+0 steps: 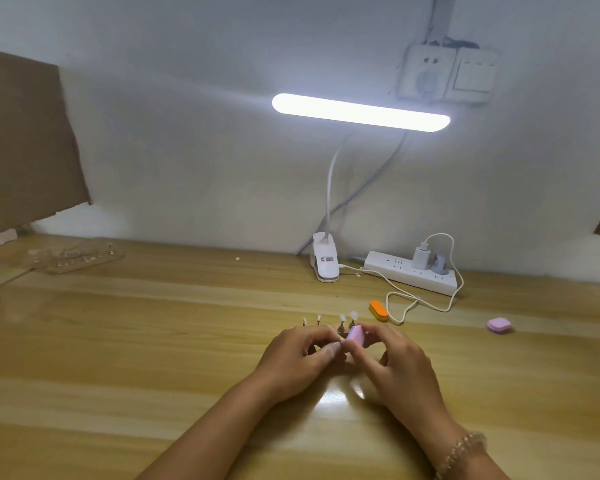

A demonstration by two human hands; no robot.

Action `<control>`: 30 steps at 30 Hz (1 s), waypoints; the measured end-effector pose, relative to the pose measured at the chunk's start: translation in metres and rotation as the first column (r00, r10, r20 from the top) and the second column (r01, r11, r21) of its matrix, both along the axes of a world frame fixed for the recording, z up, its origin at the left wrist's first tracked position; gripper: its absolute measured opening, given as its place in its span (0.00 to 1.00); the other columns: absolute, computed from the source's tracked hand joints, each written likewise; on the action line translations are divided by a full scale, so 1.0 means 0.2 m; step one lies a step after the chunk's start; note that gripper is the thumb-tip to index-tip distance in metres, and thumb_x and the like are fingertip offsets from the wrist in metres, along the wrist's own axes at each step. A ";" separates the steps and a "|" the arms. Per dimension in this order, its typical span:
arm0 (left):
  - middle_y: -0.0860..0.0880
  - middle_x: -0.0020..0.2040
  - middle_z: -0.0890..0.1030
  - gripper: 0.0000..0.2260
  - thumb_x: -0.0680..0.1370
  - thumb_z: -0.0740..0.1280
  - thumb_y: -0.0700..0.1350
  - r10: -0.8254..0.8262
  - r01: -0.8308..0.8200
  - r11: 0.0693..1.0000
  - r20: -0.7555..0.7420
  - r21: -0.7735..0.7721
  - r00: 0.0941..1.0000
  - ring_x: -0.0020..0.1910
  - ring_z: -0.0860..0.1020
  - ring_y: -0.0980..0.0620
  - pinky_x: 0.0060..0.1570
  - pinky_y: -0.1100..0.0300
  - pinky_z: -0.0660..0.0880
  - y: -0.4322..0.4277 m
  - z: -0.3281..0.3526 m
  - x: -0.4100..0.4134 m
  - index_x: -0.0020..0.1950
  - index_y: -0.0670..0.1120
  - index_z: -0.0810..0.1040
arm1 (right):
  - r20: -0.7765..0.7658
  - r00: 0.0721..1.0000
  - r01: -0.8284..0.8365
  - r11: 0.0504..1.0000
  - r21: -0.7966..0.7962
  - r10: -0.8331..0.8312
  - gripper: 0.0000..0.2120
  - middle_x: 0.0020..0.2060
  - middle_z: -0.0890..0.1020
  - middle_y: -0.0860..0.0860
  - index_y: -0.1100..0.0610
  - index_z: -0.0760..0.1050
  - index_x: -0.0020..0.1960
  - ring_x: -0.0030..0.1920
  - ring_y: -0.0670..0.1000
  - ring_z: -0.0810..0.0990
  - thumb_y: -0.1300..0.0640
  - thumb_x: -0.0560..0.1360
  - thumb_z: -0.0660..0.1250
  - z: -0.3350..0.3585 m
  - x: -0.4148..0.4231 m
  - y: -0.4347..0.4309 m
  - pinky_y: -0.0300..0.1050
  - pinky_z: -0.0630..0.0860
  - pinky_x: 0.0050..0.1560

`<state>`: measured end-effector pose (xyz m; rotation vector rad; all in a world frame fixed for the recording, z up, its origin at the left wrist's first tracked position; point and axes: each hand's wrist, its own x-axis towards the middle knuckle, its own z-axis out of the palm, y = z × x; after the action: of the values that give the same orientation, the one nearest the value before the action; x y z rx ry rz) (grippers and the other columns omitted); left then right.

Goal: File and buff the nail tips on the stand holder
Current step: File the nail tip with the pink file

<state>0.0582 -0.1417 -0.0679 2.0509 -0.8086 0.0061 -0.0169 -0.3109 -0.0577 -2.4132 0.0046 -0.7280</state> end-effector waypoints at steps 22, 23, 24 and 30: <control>0.62 0.44 0.84 0.06 0.79 0.67 0.46 0.015 -0.016 0.999 -0.018 -0.043 1.000 0.46 0.81 0.50 0.50 0.50 0.77 0.01 0.01 0.00 0.50 0.53 0.84 | -0.001 0.997 -0.077 0.997 -0.025 0.077 0.14 0.43 0.80 0.36 0.42 0.77 0.52 0.34 0.39 0.75 0.38 0.70 0.69 0.00 -0.01 0.03 0.36 0.67 0.35; 0.62 0.43 0.83 0.06 0.79 0.67 0.47 0.012 -0.013 0.999 -0.020 -0.033 1.000 0.46 0.81 0.50 0.50 0.49 0.77 0.01 0.01 0.00 0.49 0.53 0.84 | 0.005 0.999 -0.045 0.999 0.009 0.045 0.12 0.42 0.81 0.37 0.43 0.77 0.51 0.35 0.39 0.75 0.39 0.71 0.70 0.00 0.00 0.02 0.37 0.67 0.36; 0.63 0.43 0.83 0.06 0.79 0.66 0.49 0.010 -0.011 1.000 -0.020 -0.023 1.000 0.45 0.81 0.51 0.50 0.49 0.77 0.00 0.01 0.00 0.49 0.54 0.84 | 0.017 1.000 -0.014 1.000 0.021 0.014 0.11 0.42 0.81 0.37 0.43 0.77 0.51 0.36 0.37 0.75 0.41 0.71 0.71 0.00 0.00 0.00 0.38 0.67 0.37; 0.60 0.44 0.83 0.10 0.78 0.61 0.52 -0.013 0.013 0.999 -0.017 -0.036 1.000 0.47 0.81 0.53 0.51 0.48 0.77 0.01 0.03 -0.01 0.48 0.54 0.82 | -0.016 0.997 -0.074 0.991 -0.112 0.072 0.15 0.44 0.79 0.36 0.43 0.75 0.53 0.32 0.34 0.72 0.43 0.69 0.73 0.00 -0.03 0.04 0.39 0.71 0.34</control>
<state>0.0554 -0.1400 -0.0627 2.0091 -0.8055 -0.0046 -0.0233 -0.3030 -0.0582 -2.5106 -0.1222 -0.6969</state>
